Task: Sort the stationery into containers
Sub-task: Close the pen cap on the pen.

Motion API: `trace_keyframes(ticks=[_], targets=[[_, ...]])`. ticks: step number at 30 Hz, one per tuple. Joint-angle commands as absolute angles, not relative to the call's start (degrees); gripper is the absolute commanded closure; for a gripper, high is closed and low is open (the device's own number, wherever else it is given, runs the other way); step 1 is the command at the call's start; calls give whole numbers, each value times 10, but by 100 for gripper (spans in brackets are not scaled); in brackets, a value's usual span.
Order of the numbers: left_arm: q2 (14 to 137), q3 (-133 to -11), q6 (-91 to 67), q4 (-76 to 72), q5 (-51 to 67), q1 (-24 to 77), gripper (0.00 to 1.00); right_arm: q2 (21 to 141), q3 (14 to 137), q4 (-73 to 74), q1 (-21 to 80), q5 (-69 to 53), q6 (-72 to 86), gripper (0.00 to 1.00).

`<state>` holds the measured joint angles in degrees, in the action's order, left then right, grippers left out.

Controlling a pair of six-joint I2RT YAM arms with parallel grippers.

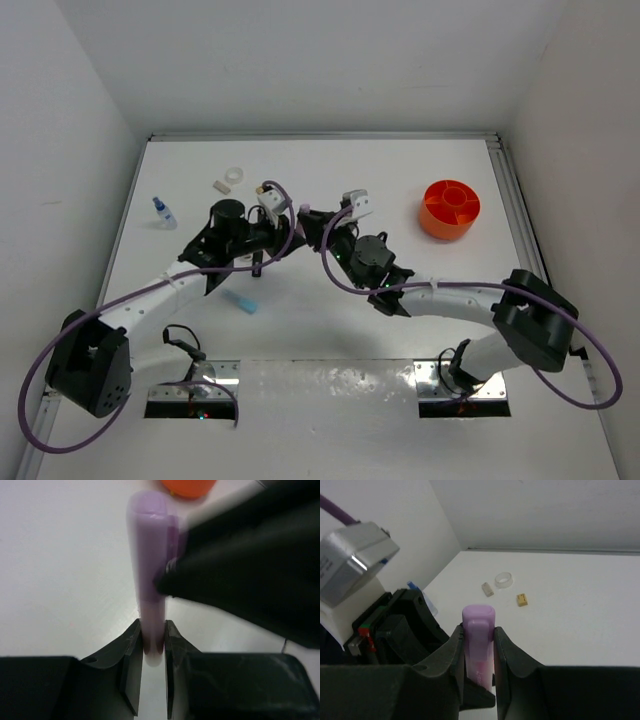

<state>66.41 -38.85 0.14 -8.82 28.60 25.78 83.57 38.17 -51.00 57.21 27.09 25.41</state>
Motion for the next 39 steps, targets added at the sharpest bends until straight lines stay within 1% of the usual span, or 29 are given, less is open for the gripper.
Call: trace_keyframes(ticks=[1,7,12,18,21,22,23,24,26,27,28,30,31,33,34,37,39], targets=[[641,-457,-8,-466,186,207,100,903,302,-235,649,149,265,100],[650,-458,-9,-497,183,196,100,919,296,-238,658,147,265,100],[644,-448,-3,-476,221,197,100,904,293,-250,645,157,272,100],[632,-440,-3,-452,225,195,100,837,295,-236,609,166,249,100],[630,-443,-3,-431,232,195,100,785,364,-153,596,173,188,100],[628,-443,-4,-422,235,194,100,771,382,-136,591,171,175,96],[628,-444,-3,-405,244,193,100,746,400,-119,578,166,163,88],[625,-443,-3,-396,252,193,100,731,427,-105,571,158,144,69],[619,-440,-11,-370,285,194,100,692,446,-80,544,141,129,49],[614,-436,-16,-364,296,194,100,680,466,-74,534,120,119,40],[613,-435,-21,-344,321,197,100,660,476,-64,518,107,113,28],[610,-431,-23,-325,342,201,100,651,514,-55,506,76,99,23],[609,-430,-25,-316,350,204,100,651,530,-48,501,69,93,23],[606,-428,-23,-290,365,214,100,661,574,-39,504,56,80,25],[606,-428,-20,-274,369,221,100,666,589,-37,504,51,79,29],[605,-428,-25,-257,379,228,100,688,617,-64,509,39,80,29],[604,-430,-23,-247,378,229,100,705,634,-80,518,38,75,27]])
